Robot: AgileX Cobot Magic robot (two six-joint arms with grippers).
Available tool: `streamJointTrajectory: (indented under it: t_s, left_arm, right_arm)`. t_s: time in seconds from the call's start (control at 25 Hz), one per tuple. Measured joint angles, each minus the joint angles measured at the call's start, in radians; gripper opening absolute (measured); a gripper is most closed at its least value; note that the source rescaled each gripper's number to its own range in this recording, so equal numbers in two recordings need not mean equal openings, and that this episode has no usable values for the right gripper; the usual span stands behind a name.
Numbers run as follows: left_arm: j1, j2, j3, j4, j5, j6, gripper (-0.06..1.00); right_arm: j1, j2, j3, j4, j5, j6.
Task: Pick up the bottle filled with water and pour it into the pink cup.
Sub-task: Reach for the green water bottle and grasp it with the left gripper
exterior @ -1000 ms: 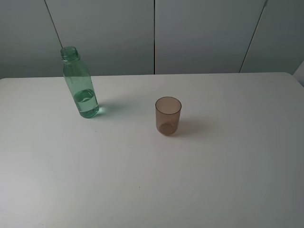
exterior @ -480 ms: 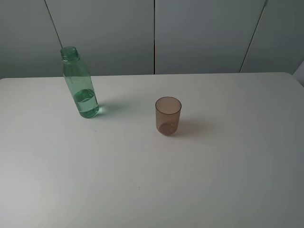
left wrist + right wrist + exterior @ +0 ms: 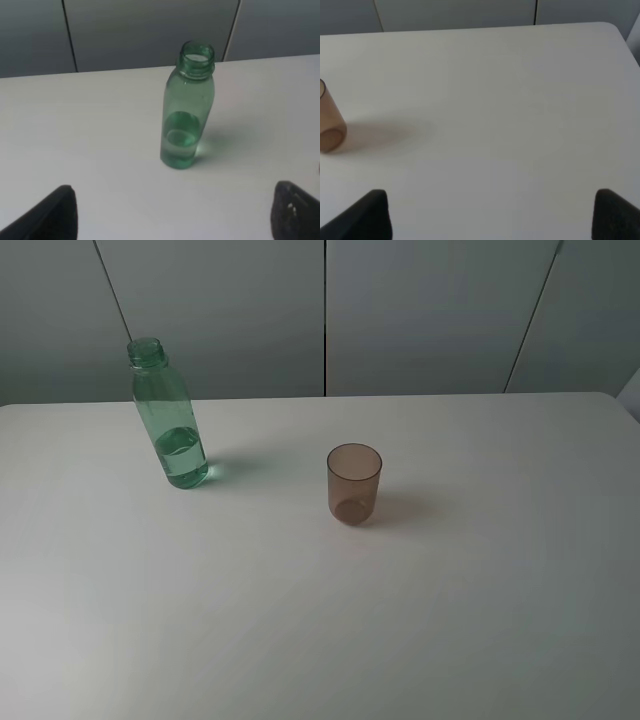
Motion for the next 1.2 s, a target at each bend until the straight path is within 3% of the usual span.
streamJointTrajectory:
  t_s: [0.16,0.4,0.56,0.68,0.92,1.04,1.2]
  left_arm:
    - [-0.023,0.196,0.000,-0.013,-0.177,0.052,1.00]
    - [-0.160,0.458,0.000,-0.016,-0.382,0.180,1.00]
    - [-0.208,0.569,0.094,-0.060,-0.580,0.224,1.00]
    - [-0.215,0.596,0.215,-0.072,-0.813,0.235,1.00]
    - [-0.216,0.596,0.389,-0.097,-1.120,0.248,1.00]
    - [-0.216,0.602,0.468,-0.047,-1.291,0.231,1.00]
    - [-0.216,0.669,0.487,-0.026,-1.388,0.223,1.00]
  right_arm:
    - [0.000,0.000,0.000,0.000,0.000,0.000]
    - [0.000,0.000,0.000,0.000,0.000,0.000]
    - [0.000,0.000,0.000,0.000,0.000,0.000]
    - [0.000,0.000,0.000,0.000,0.000,0.000]
    - [0.000,0.000,0.000,0.000,0.000,0.002]
    - [0.000,0.000,0.000,0.000,0.000,0.002]
    - [0.000,0.000,0.000,0.000,0.000,0.002]
